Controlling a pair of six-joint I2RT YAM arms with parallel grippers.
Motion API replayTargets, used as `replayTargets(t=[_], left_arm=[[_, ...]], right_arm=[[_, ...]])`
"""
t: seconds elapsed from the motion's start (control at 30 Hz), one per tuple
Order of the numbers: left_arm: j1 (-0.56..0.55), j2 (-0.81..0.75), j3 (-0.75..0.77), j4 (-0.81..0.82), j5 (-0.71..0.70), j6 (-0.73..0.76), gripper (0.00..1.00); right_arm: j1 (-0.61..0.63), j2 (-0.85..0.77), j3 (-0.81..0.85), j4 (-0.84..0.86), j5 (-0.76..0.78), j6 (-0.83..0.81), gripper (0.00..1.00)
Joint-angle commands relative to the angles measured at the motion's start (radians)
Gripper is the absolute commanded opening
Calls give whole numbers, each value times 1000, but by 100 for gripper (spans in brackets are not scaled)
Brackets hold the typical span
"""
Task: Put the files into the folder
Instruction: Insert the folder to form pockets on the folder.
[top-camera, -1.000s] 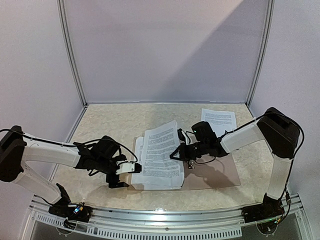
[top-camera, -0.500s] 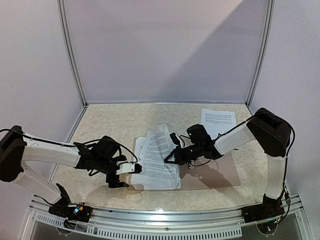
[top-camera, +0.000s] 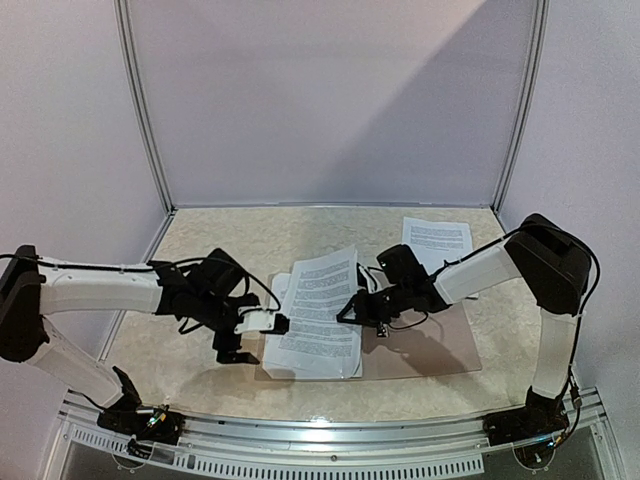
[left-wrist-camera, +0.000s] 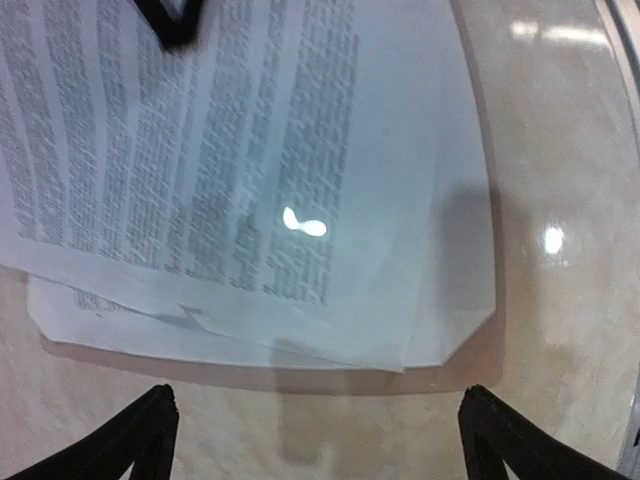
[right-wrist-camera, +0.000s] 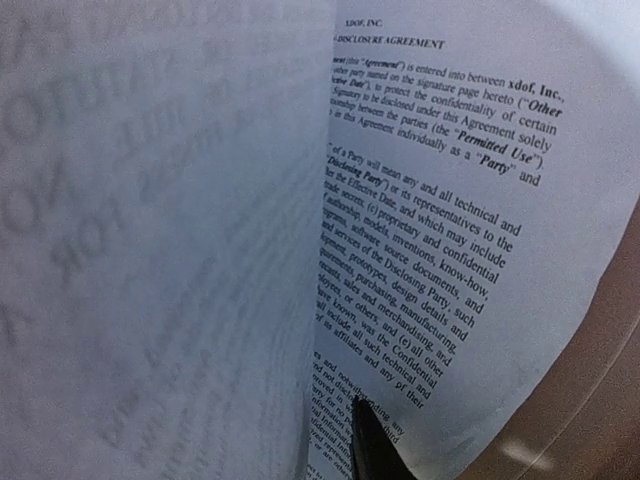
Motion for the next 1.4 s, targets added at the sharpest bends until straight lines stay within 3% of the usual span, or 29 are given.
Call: replayTargets(t=[0.0,0.27,0.53,0.83,0.97,1.23,1.37], left_arm=[[17,135,238,-107,104,89,98],[25,514,525,-132,185,173,90],[23,586,523,-139,159,234,71],[15,639,494,-223,142,325,68],[9,595,445,-218,159,369,73],[-25,534,399,-216,162,377,93],[-26,598,403,-185,107,332,90]], right_arm=[[-27,-13,-25,39,-59,37,16],[-41,31,5,-6,-97,62,14],[-54,-6,-1,-38,-103,37,16],[-57,63,20,28,-138,104,14],[-57,69,15,10,-86,115,11],[-56,72,-20,64,-95,151,8],[-55,80,-25,68,-98,158,8]])
